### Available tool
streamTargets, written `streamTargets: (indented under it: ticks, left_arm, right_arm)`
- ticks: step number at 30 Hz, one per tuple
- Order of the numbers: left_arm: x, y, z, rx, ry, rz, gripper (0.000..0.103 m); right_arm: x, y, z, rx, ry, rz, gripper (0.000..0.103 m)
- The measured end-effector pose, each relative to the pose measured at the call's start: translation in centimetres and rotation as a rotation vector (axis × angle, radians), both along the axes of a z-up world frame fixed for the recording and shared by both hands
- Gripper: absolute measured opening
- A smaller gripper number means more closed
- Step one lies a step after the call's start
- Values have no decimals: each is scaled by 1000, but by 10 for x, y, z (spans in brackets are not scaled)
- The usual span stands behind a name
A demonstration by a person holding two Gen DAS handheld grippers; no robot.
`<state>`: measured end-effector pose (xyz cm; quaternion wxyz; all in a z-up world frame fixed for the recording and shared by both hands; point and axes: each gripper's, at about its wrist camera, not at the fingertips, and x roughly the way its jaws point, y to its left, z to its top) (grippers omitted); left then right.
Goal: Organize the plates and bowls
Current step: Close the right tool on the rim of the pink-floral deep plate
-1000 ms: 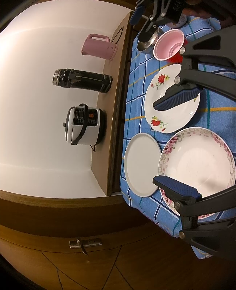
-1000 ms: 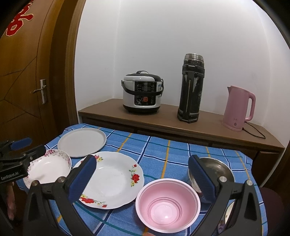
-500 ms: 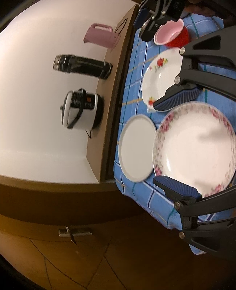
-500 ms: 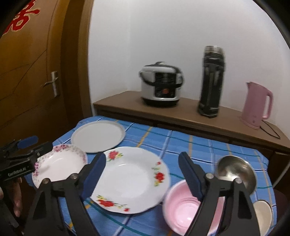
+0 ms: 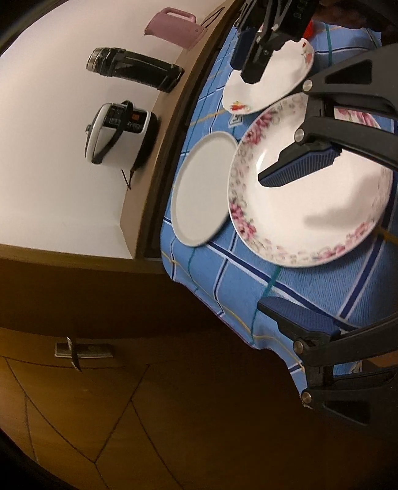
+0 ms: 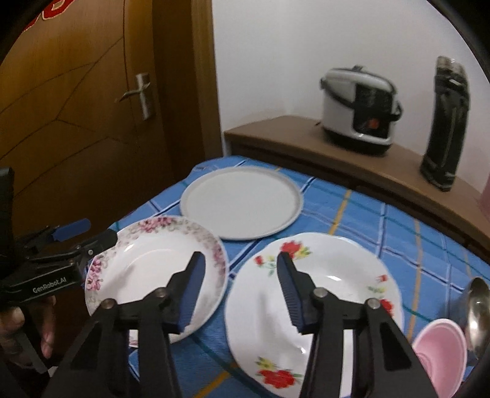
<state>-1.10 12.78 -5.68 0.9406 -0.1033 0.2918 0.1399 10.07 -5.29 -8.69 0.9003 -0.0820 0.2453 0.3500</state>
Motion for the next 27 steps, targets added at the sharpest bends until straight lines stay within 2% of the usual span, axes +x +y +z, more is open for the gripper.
streamTargets:
  ticks: [7,10,17,21,27]
  left_arm:
    - [4,7,-13,-20,23,-2,76]
    - [4,9,-15,-28,26,-4,73]
    - [3,16,-22,-42,45,0,70]
    - [3,16,-27,-54,59,-9,59]
    - [6,15,-34,-69,78,-27,52]
  right_arm:
    - [2,16,-12,-61,36,29,39]
    - [4,22,-14,-76,49,35,35]
    - [10,37,-20,-125,64,45,34]
    - [13,40,-21,-129,71,40,34]
    - [14,46,-22,-141,75,42,34]
